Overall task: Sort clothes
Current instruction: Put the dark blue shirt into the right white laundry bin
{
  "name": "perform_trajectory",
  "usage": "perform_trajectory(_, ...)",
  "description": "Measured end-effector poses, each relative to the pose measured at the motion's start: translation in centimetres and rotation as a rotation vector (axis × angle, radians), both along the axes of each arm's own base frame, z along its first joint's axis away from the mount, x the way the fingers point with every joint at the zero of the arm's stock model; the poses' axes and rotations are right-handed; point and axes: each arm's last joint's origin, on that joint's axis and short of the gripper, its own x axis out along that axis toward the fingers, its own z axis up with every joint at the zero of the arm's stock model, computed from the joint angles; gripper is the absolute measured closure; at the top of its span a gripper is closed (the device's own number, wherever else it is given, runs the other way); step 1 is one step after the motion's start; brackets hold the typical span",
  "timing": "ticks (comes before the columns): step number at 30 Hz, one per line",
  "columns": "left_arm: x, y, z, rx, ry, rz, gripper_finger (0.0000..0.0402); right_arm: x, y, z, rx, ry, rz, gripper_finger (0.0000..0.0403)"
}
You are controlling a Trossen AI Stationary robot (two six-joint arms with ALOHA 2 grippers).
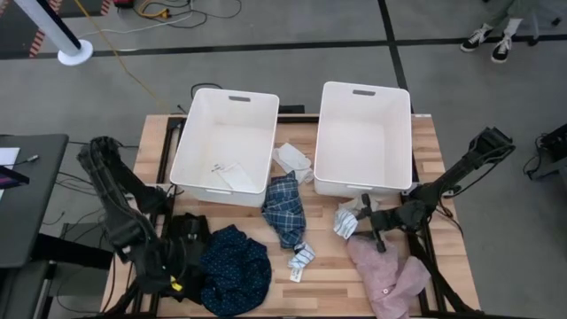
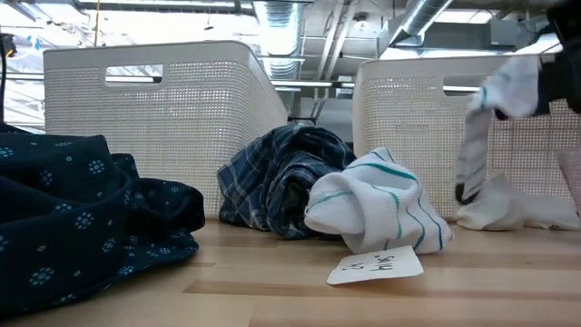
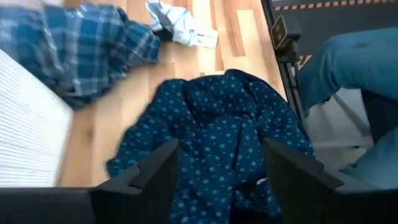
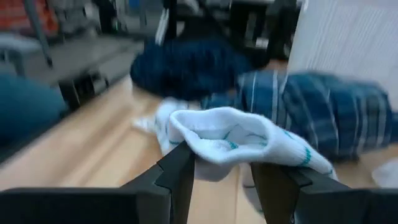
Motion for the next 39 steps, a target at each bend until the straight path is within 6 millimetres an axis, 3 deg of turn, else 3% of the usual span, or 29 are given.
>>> perform_trajectory(5, 0.0, -0.1, -3.5, -0.045, 0.035, 0.039, 0.0178, 0.1, 0.1, 1.0, 0.069, -0.085, -0.002, 0.0233)
perform_trajectory(8, -0.1, -0.1, -4.5, -0.057, 0.053, 0.046, 0.0178, 0.1, 0.1, 0.8, 0.130, -0.057, -0.007, 0.0233)
perform_trajectory(18, 0.2, -0.5, -4.7, -0.081, 0.034, 0.036, 0.0178, -0.3, -0.2, -1.4, 0.288, 0.198, -0.101, 0.0227)
perform_trajectory(25, 0.2, -0.4, -4.7, -0.053, 0.018, 0.027, 0.0178, -0.7, -0.6, -2.7, 0.339, 0.329, -0.178, 0.0160)
perform_trajectory(32, 1.5, -0.4, -4.6, -0.036, -0.084, -0.009, 0.0178, -0.4, -0.1, -1.5, 0.367, 0.216, -0.113, 0.0094)
perform_trajectory(39, 2.8, 0.5, -5.9, -0.018, -0.090, -0.049, 0.0178, -0.3, 0.7, 0.7, 0.391, 0.016, -0.013, 0.0071)
